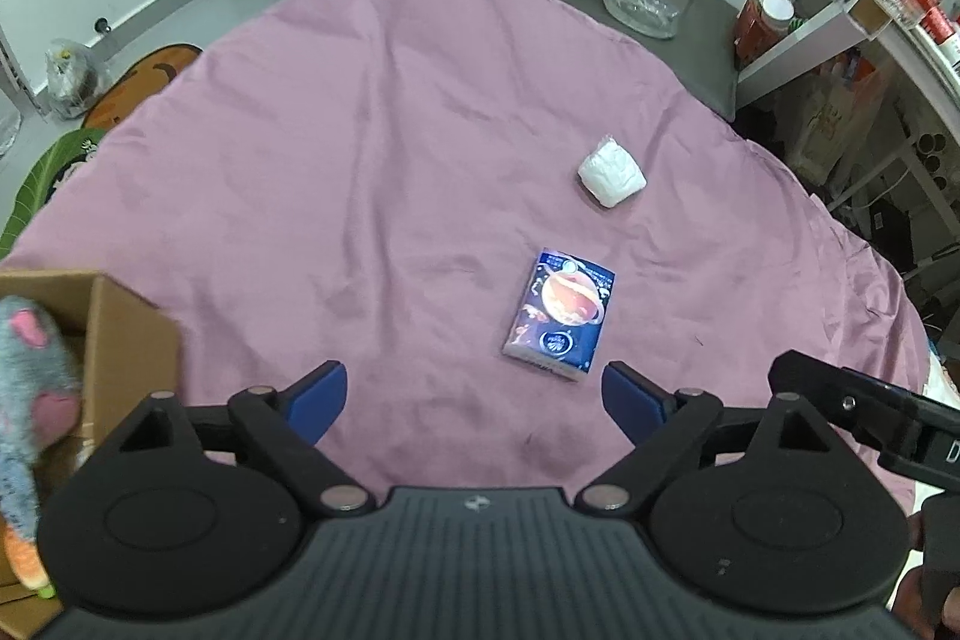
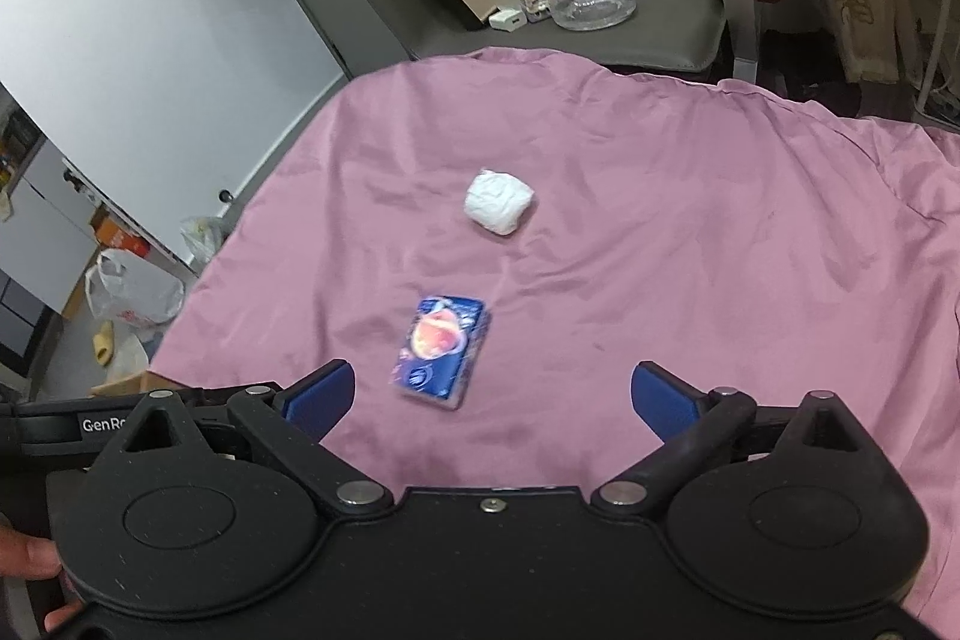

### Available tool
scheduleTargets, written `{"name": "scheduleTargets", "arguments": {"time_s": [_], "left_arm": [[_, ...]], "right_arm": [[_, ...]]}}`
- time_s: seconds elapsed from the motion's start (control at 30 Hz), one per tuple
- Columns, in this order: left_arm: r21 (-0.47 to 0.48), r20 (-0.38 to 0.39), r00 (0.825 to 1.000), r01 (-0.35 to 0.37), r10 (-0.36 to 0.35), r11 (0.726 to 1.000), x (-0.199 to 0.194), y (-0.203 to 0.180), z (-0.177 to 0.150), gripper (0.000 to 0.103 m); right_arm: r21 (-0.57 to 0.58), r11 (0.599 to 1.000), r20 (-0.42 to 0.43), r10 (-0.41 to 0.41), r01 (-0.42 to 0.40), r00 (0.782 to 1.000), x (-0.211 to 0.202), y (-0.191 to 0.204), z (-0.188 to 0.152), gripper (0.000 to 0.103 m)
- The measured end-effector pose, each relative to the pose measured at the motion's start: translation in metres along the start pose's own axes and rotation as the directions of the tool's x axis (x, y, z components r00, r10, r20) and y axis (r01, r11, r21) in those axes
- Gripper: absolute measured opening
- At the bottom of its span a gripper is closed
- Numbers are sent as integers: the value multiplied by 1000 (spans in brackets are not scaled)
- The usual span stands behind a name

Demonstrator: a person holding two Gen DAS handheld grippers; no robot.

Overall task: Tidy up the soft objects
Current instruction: 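Move both tools toward the blue tissue pack and white tissue ball, then close the left tool on the blue tissue pack while the right tool grasps the white tissue ball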

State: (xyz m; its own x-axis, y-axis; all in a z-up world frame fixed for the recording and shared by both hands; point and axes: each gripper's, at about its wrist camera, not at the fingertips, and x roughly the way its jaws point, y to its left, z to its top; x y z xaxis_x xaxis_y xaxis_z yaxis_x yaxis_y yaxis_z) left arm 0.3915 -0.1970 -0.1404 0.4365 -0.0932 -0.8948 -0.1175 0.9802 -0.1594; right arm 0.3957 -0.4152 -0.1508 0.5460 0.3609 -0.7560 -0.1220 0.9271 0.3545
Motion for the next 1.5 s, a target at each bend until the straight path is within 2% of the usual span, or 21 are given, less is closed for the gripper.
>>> {"name": "scheduleTargets", "arguments": {"time_s": [0.43,0.67,0.73,0.8,0.87,0.93,1.07,1.3,1.5], "left_arm": [[42,-54,998,37,-35,998,68,-39,10,88],[31,-79,996,31,-28,999,100,-41,14,88],[33,-74,997,24,-21,999,105,-39,16,79],[19,-80,997,22,-21,1000,110,-35,19,64],[-4,-102,994,49,-49,999,117,-31,23,58],[-24,-95,994,57,-59,998,116,-26,27,55],[-3,-89,995,52,-52,999,113,-19,30,49],[-93,-91,996,13,-22,996,92,22,44,48],[-118,-37,999,-43,39,992,61,53,55,48]], "right_arm": [[26,1000,-38,3,-2,999,54,-30,31,89],[8,1000,-55,-9,9,998,75,-33,42,87],[7,1000,-59,-10,10,998,81,-32,47,87],[2,1000,-59,-5,5,998,86,-30,51,86],[-5,1000,-62,-2,2,998,93,-27,56,85],[-11,1000,-64,2,-3,998,101,-23,61,85],[-28,999,-66,14,-16,998,118,-13,69,82],[-36,999,-72,-3,0,997,150,3,80,81],[-28,999,-64,-44,42,997,171,14,89,82]]}}
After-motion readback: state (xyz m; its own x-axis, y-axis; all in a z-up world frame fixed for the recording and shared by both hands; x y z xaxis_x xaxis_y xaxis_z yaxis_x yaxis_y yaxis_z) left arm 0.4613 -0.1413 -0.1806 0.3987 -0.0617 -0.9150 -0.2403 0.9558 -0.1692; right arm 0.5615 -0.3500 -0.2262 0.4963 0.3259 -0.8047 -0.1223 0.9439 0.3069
